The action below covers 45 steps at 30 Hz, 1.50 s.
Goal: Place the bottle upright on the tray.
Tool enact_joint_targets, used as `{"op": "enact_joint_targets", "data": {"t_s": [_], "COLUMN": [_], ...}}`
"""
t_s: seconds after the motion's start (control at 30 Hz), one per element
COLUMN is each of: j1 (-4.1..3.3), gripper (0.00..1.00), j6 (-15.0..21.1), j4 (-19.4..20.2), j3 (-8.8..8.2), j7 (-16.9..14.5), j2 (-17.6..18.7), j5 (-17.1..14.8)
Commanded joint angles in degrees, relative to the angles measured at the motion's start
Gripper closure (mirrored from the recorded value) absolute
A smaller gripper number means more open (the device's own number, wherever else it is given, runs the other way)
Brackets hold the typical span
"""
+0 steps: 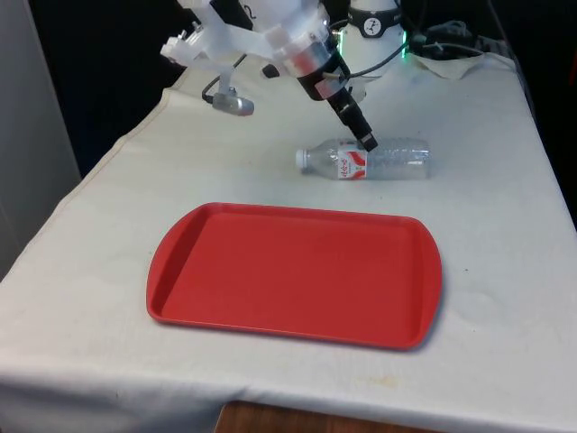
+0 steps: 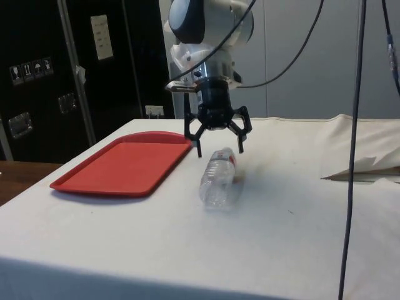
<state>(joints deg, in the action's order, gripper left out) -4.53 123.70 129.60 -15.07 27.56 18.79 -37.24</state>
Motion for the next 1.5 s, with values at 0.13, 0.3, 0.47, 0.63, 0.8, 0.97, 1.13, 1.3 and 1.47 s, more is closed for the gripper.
{"op": "enact_joint_targets", "data": {"t_s": [0.13,0.3,0.47,0.63,0.8,0.97,1.13,1.3,1.47], "j1": [0.40,0.46,0.46,0.11,0.52,0.57,0.57,0.63,0.74], "gripper": [0.00,0.00,0.00,0.00,0.00,0.00,0.00,0.00,0.00], "j6": [-1.09,-1.55,-1.78,-1.43,-2.64,-3.09,-3.84,-4.47,-5.27], "j4": [-0.57,-0.86,-0.92,-0.63,-1.20,-1.38,-1.66,-2.01,-2.98], "j3": [-0.29,-0.74,-1.09,-1.43,-1.89,-2.35,-2.81,-3.27,-3.67], "j7": [-0.57,-0.52,-0.52,-0.17,-0.40,-0.29,-0.29,-0.29,-0.34], "j2": [0.97,1.78,2.41,2.52,3.55,4.13,4.70,5.44,6.47], "j5": [-1.83,-3.04,-4.18,-4.24,-6.13,-6.99,-7.85,-8.77,-9.63]}}
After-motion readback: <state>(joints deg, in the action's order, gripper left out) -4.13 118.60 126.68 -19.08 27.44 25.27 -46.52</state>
